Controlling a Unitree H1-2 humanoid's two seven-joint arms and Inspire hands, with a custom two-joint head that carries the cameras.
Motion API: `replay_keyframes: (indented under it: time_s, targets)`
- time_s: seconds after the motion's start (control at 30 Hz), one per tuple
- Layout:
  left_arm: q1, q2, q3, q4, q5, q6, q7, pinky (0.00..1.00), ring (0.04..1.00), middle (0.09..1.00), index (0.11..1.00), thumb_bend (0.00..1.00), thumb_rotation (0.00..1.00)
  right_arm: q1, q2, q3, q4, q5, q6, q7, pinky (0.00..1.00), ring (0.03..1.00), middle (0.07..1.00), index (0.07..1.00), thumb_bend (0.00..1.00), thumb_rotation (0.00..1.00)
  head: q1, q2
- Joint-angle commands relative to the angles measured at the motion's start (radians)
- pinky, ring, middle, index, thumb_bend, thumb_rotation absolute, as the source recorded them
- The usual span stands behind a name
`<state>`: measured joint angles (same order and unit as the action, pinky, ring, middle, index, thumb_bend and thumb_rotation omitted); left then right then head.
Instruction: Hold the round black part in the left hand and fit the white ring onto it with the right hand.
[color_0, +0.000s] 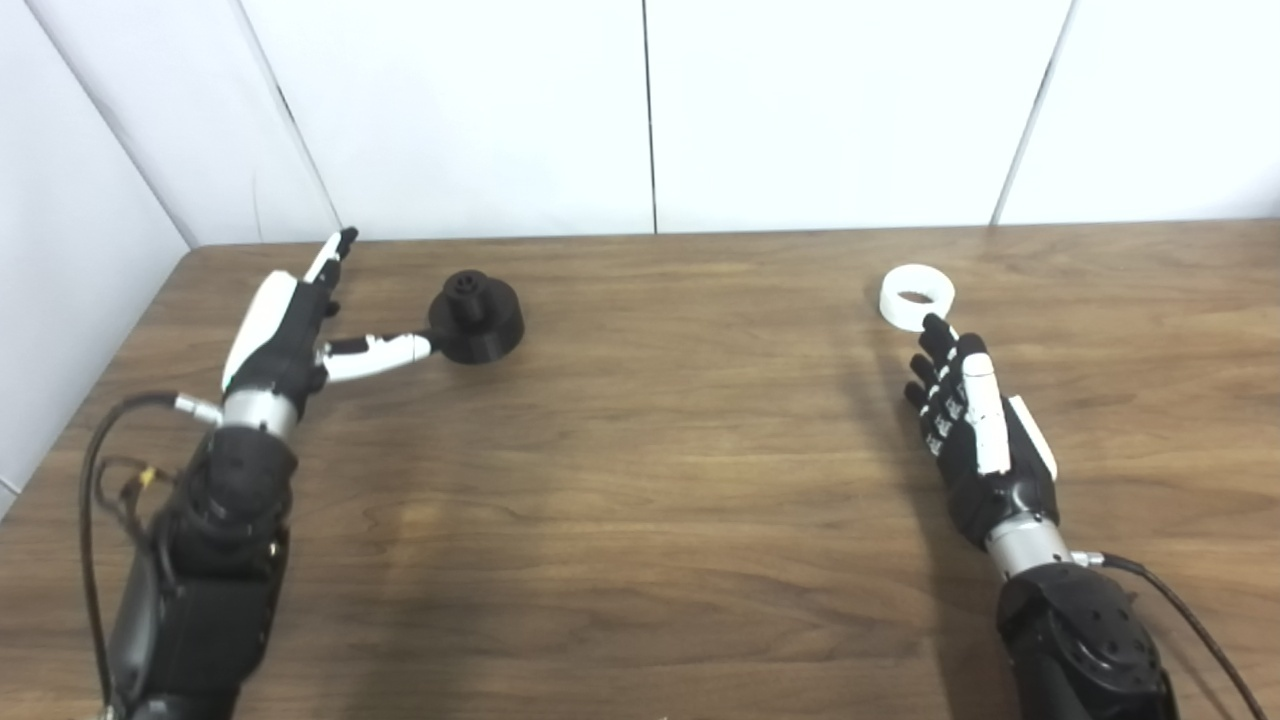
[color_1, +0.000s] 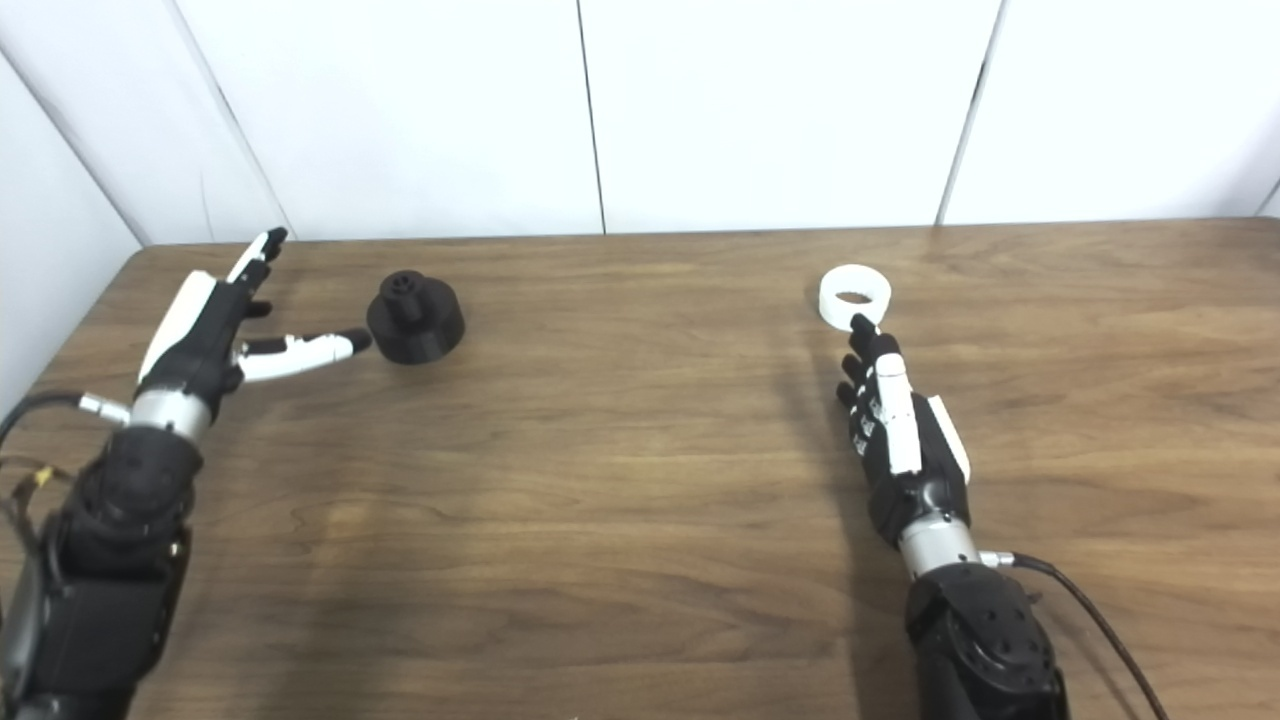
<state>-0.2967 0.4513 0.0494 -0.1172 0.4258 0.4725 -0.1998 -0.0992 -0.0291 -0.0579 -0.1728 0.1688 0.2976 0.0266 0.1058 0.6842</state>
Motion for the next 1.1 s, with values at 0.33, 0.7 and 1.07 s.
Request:
replay_keyframes:
  time_s: [0.33, 0.7, 1.07]
  targets:
    - [-0.181, 0.130, -0.111, 0.183, 0.007, -0.005, -0.134, 0.87, 0.978, 0.980, 0.975, 1.00, 0.40, -0.035, 0.001, -0.010, -0.035, 0.004, -0.047, 0.003, 1.00, 1.000, 1.000, 0.959, 0.44, 1.00, -0.006, -0.005]
    - [-0.281, 0.187, -0.226, 0.298, 0.028, -0.005, -0.281, 0.86, 0.968, 0.976, 0.946, 1.00, 0.37, -0.029, -0.005, -0.023, -0.045, 0.007, -0.045, -0.001, 1.00, 1.000, 1.000, 0.964, 0.43, 1.00, -0.013, -0.006]
    - [-0.328, 0.190, -0.277, 0.369, 0.020, -0.023, -0.313, 0.86, 0.969, 0.979, 0.953, 1.00, 0.39, -0.020, -0.007, -0.029, -0.056, 0.011, -0.048, 0.007, 1.00, 1.000, 1.000, 0.971, 0.44, 1.00, -0.018, -0.008]
